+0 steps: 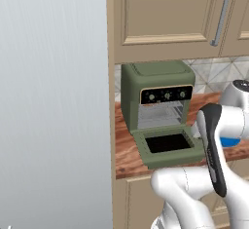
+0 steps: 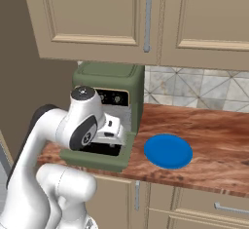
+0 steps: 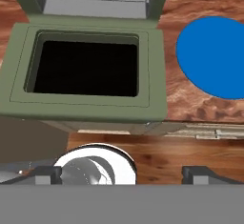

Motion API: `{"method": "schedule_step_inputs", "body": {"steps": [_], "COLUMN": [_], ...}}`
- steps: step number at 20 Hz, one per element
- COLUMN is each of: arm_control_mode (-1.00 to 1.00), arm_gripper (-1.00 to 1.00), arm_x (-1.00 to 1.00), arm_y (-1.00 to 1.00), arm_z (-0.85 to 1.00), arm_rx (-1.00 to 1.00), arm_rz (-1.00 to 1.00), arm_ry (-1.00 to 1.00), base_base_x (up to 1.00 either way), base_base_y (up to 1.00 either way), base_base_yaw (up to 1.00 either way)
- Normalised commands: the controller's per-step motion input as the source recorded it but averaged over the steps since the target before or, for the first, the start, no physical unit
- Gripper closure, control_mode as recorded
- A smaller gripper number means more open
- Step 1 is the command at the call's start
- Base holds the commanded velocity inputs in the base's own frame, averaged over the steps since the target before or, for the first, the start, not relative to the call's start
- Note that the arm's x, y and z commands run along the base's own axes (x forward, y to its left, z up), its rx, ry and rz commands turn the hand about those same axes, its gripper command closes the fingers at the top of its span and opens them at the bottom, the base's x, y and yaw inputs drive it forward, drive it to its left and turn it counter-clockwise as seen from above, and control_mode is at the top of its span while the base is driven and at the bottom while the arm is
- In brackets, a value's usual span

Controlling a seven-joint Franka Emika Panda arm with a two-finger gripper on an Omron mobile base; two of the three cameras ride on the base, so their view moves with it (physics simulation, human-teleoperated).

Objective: Pull the toaster oven rack outwards. Pick up the baguette from the plate and place it on the toaster oven rack. Close the toaster oven door fully and set the temperature to the lowest setting.

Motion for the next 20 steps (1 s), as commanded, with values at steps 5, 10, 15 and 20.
{"method": "schedule_step_inputs", "body": {"steps": [5, 10, 15, 20], "arm_control_mode": [-1.0, -1.0, -1.0, -1.0], "arm_gripper": [-1.0, -1.0, -1.0, -1.0], "arm_x": [-0.31, -0.08, 0.0, -0.01], "arm_y": [-0.33, -0.17, 0.0, 0.0], "arm_z": [0.0, 0.0, 0.0, -0.07], "arm_rx": [0.09, 0.06, 0.0, -0.05], "arm_rz": [0.04, 0.0, 0.0, 0.12], "arm_ry": [-0.13, -0.06, 0.0, -0.02], "base_base_x": [0.0, 0.0, 0.0, 0.0], "base_base_y": [0.0, 0.0, 0.0, 0.0], "base_base_yaw": [0.0, 0.0, 0.0, 0.0]}}
